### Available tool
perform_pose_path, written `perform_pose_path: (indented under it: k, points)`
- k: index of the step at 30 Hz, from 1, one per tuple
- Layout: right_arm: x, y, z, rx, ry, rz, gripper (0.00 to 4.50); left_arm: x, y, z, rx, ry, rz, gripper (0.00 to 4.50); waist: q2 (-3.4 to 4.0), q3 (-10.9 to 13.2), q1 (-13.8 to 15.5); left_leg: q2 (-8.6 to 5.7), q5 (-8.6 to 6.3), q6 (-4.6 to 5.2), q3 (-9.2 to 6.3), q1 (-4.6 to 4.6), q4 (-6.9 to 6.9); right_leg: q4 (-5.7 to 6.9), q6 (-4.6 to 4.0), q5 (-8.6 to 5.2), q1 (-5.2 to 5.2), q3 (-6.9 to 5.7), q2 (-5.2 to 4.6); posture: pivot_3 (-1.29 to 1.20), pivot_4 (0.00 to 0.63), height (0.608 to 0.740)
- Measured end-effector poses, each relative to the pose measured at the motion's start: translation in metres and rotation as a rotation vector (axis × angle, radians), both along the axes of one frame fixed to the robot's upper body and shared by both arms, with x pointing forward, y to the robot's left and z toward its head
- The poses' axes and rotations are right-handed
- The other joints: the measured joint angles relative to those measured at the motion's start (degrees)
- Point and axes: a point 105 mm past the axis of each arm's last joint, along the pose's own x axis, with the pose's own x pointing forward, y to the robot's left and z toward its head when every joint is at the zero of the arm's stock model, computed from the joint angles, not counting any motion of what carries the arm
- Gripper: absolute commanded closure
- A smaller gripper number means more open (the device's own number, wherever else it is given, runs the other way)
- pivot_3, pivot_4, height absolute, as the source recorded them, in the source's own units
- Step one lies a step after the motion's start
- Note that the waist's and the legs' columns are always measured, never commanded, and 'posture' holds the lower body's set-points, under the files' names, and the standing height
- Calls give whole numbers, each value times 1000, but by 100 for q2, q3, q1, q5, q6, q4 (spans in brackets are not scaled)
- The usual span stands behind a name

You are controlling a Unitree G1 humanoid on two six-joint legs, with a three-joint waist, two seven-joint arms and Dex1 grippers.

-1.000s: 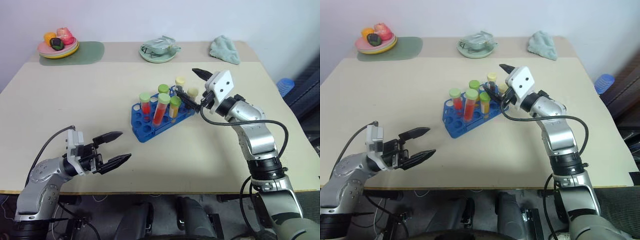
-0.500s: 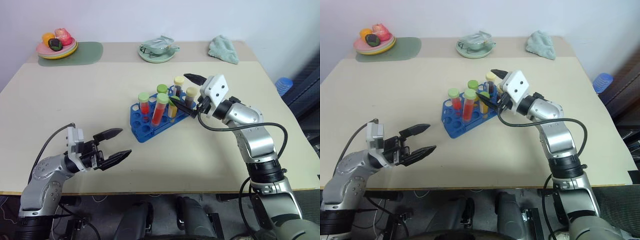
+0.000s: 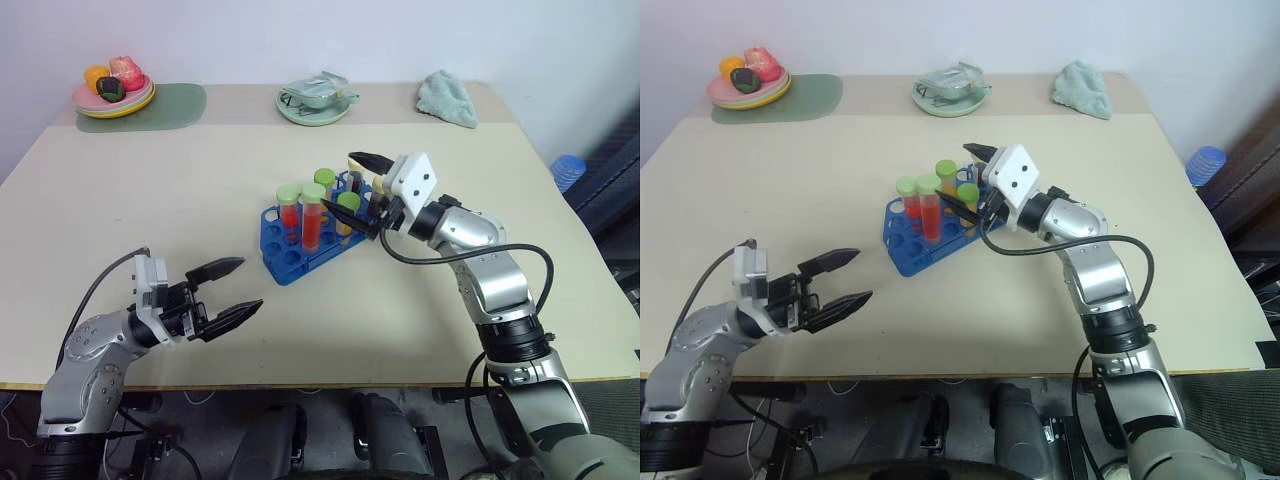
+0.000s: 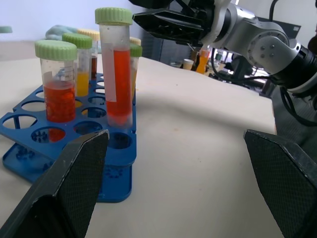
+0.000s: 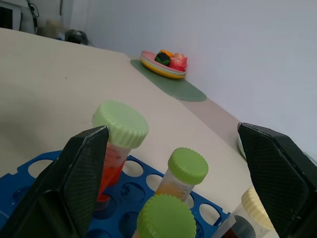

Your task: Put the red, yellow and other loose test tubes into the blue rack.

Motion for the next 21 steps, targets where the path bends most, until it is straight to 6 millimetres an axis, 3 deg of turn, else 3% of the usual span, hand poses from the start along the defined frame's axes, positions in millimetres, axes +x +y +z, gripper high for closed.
perform_pose_path:
  k: [13, 21]
  points:
    - [12, -14, 29, 93, -108, -120, 235, 3, -1, 3, -1, -12, 1, 41, 0, 0, -5, 0, 4, -7, 0, 0, -1, 0, 0, 0, -1, 0, 0, 0, 150, 740]
    - [24, -20, 23, 69, -112, -188, 235, 4, -3, 5, -1, -20, -8, 41, 1, 0, -5, 0, 12, -20, 0, 0, -2, -1, 0, 0, -1, 0, 0, 0, 150, 740]
